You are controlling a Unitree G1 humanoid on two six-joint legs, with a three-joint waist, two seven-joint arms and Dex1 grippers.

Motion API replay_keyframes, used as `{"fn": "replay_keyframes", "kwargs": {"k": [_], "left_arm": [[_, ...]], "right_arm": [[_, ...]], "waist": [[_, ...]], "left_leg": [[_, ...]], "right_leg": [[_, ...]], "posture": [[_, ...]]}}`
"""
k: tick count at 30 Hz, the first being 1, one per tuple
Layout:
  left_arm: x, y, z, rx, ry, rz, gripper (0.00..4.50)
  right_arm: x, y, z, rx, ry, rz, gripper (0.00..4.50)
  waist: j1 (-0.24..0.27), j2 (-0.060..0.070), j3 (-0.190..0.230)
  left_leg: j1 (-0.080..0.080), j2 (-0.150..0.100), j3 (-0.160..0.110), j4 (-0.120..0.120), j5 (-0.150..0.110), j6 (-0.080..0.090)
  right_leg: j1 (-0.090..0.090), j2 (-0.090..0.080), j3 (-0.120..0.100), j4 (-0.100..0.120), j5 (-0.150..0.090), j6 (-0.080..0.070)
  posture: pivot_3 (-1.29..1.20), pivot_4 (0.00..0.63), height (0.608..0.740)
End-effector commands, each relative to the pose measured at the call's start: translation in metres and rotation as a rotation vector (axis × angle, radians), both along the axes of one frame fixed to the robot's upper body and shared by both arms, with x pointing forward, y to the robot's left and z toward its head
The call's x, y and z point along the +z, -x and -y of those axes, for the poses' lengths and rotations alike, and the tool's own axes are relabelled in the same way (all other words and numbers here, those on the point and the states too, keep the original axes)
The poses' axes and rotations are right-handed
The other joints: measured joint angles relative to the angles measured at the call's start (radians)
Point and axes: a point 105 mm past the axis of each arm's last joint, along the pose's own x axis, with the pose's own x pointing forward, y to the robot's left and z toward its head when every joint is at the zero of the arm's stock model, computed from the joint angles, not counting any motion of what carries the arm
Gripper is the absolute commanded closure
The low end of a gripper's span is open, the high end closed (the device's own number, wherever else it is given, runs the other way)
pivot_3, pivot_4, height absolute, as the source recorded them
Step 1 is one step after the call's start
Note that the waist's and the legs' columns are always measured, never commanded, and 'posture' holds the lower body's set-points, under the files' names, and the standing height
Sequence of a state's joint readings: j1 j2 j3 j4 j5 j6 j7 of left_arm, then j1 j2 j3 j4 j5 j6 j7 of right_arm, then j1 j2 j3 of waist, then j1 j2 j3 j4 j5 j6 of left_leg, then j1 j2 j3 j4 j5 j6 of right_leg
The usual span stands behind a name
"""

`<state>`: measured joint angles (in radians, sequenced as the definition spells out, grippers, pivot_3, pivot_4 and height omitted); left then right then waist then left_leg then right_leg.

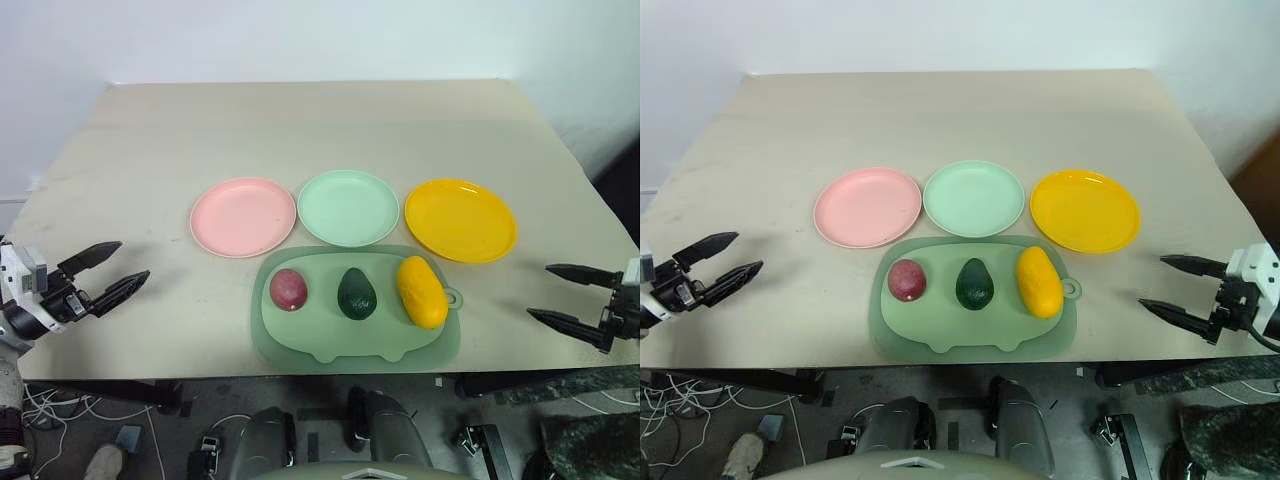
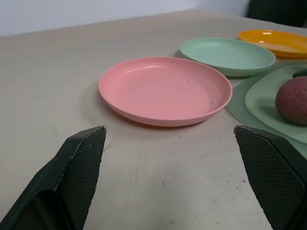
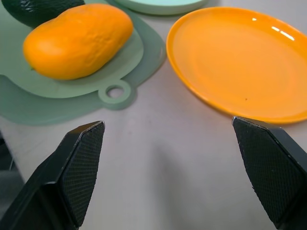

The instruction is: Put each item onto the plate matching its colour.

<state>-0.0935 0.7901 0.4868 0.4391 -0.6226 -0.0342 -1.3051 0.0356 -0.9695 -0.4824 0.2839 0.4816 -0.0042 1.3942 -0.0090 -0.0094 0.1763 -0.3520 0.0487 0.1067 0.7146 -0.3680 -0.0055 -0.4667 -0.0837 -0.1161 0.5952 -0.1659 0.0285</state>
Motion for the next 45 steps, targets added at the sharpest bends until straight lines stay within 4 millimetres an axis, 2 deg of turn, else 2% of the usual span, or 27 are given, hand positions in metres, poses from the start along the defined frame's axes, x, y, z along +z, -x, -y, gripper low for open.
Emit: {"fn": "replay_keyframes", "kwargs": {"k": [1, 8, 15, 22, 24, 28, 32, 35, 39, 45], "left_arm": [[0.009, -0.003, 0.006, -0.02, -0.009, 0.043, 0.02], [0.009, -0.008, 0.005, -0.013, -0.042, 0.055, 0.02], [0.011, -0.006, 0.017, -0.021, -0.031, 0.087, 0.02], [0.014, 0.009, 0.018, -0.032, -0.057, 0.088, 0.02], [0.011, 0.014, 0.024, -0.051, -0.073, 0.075, 0.02], [0.014, 0.019, 0.032, -0.083, -0.08, 0.072, 0.02], [0.011, 0.019, 0.047, -0.121, -0.086, 0.08, 0.02], [0.013, 0.017, 0.055, -0.134, -0.072, 0.091, 0.02], [0.011, 0.015, 0.057, -0.129, -0.058, 0.092, 0.02], [0.004, 0.009, 0.061, -0.138, -0.044, 0.088, 0.02]], "right_arm": [[0.01, 0.001, 0.0, 0.018, 0.026, 0.033, 0.0], [0.007, 0.006, -0.003, 0.012, 0.026, 0.021, 0.0], [0.011, 0.004, -0.007, 0.019, 0.017, 0.019, 0.0], [0.016, 0.003, -0.014, 0.062, 0.022, -0.003, 0.0], [0.016, 0.003, -0.011, 0.061, 0.014, -0.014, 0.0], [0.02, -0.003, -0.02, 0.097, -0.004, -0.011, 0.0], [0.029, -0.011, -0.044, 0.106, -0.061, 0.009, 0.0], [0.033, -0.016, -0.063, 0.08, -0.108, -0.048, 0.0], [0.035, -0.016, -0.098, 0.061, -0.188, -0.146, 0.0], [0.035, -0.019, -0.146, 0.012, -0.228, -0.189, 0.0]], "waist": [[0.002, 0.0, 0.0], [0.002, 0.0, 0.0], [0.0, 0.0, 0.0], [0.0, 0.0, 0.0], [0.001, 0.0, 0.0], [0.002, 0.0, 0.0], [0.003, 0.0, 0.0], [0.002, 0.0, 0.0], [0.002, 0.0, 0.0], [0.005, 0.0, 0.0]], "left_leg": [[0.0, 0.0, 0.0, 0.0, 0.0, 0.0], [0.0, 0.0, 0.0, 0.0, 0.0, 0.0], [0.0, 0.0, 0.0, 0.0, 0.0, 0.0], [0.0, 0.0, 0.0, 0.0, 0.0, 0.0], [0.0, 0.0, 0.0, 0.0, 0.0, 0.0], [0.0, 0.0, 0.0, 0.0, 0.0, 0.0], [-0.001, 0.0, -0.001, 0.0, 0.0, 0.0], [-0.001, 0.0, -0.001, 0.001, 0.0, 0.0], [-0.001, 0.001, -0.001, 0.0, 0.0, 0.0], [-0.002, 0.001, -0.002, 0.0, 0.0, 0.0]], "right_leg": [[0.0, 0.0, 0.0, 0.0, 0.0, 0.0], [0.0, 0.0, 0.0, 0.0, 0.0, 0.0], [0.0, 0.0, 0.0, 0.0, 0.0, 0.0], [0.0, 0.0, 0.0, 0.0, 0.0, 0.0], [0.0, 0.0, 0.0, 0.0, 0.0, 0.0], [0.0, 0.0, 0.0, 0.0, 0.0, 0.0], [0.0, 0.0, 0.0, 0.0, 0.0, -0.001], [-0.001, 0.0, 0.001, 0.0, 0.0, 0.0], [-0.001, 0.0, 0.001, 0.0, 0.0, 0.0], [-0.002, 0.0, 0.001, 0.0, 0.0, -0.001]], "posture": [[0.0, 0.15, 0.737], [0.0, 0.15, 0.737], [0.0, 0.15, 0.737], [0.0, 0.15, 0.737], [0.0, 0.15, 0.737], [0.0, 0.15, 0.737], [0.0, 0.15, 0.737], [0.0, 0.15, 0.737], [0.0, 0.15, 0.737], [0.0, 0.15, 0.737]]}}
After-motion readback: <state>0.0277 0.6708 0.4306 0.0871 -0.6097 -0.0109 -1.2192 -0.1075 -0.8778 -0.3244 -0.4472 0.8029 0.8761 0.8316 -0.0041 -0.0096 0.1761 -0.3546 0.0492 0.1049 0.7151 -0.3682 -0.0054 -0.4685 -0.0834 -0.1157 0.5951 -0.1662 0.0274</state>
